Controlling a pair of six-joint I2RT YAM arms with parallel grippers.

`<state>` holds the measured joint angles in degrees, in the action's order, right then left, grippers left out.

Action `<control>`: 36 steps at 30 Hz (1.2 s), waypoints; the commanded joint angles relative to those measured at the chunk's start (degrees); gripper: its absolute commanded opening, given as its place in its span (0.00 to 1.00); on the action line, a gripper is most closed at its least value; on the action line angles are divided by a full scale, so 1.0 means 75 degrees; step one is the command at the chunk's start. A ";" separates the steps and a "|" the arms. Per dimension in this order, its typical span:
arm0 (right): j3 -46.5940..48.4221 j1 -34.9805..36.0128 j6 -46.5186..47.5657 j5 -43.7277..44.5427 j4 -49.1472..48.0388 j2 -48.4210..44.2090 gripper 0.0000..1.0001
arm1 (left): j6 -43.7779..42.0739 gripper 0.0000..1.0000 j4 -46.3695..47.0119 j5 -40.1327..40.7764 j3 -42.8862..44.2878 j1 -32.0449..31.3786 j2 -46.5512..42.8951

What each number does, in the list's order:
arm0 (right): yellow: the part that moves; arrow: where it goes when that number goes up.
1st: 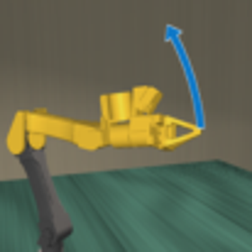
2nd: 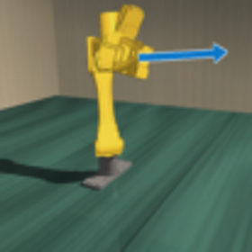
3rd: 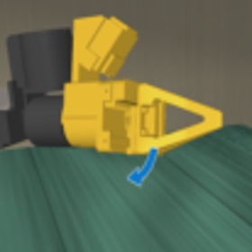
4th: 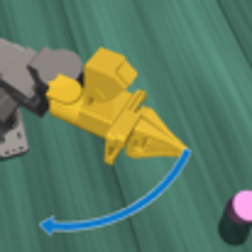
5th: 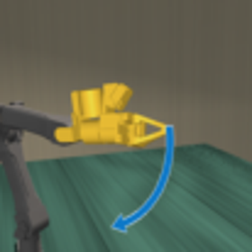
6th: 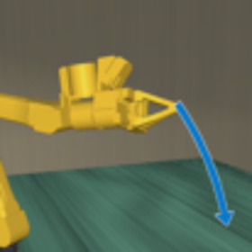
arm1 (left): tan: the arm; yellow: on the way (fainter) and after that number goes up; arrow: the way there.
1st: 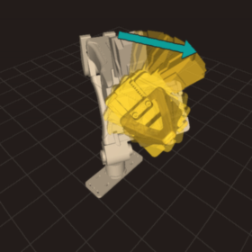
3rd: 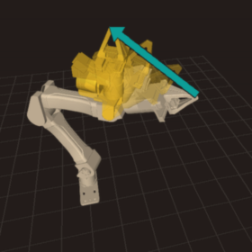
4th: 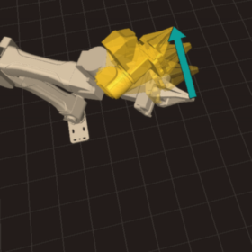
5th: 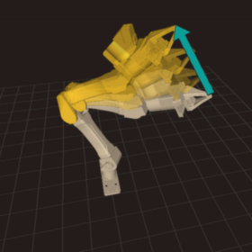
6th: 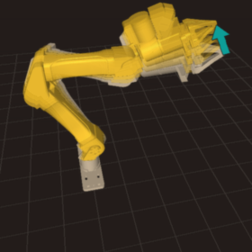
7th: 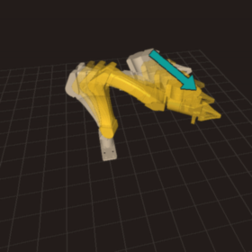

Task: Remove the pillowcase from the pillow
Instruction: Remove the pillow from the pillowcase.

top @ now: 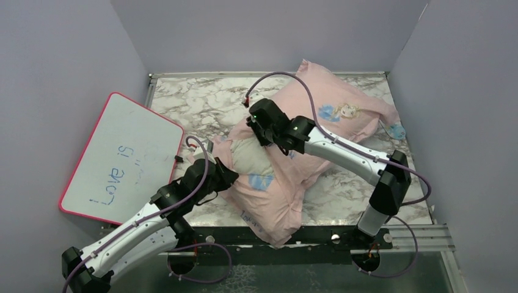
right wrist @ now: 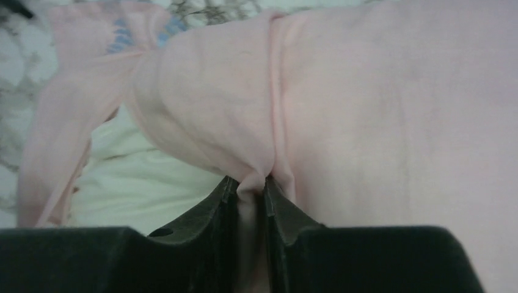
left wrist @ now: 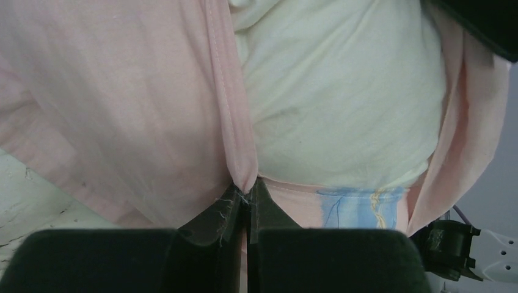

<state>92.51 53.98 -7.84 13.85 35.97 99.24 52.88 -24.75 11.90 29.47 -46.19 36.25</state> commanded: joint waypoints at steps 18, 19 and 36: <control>-0.5199 -0.1748 -0.1798 -0.0237 -0.1664 -0.2999 0.01 | -0.0913 0.50 -0.0277 0.0069 0.0678 0.0030 0.0402; -0.5286 -0.1756 -0.1818 -0.0243 -0.1653 -0.3060 0.01 | -0.1104 0.57 -0.0412 0.0272 0.0937 0.0030 0.0636; -0.5347 -0.1751 -0.1788 -0.0258 -0.1173 -0.3566 0.01 | -0.2896 0.46 -0.2024 0.1301 0.4144 0.0746 0.3649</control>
<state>55.20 40.47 -20.97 13.67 13.80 72.66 34.48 -36.75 20.29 58.98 -41.54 65.17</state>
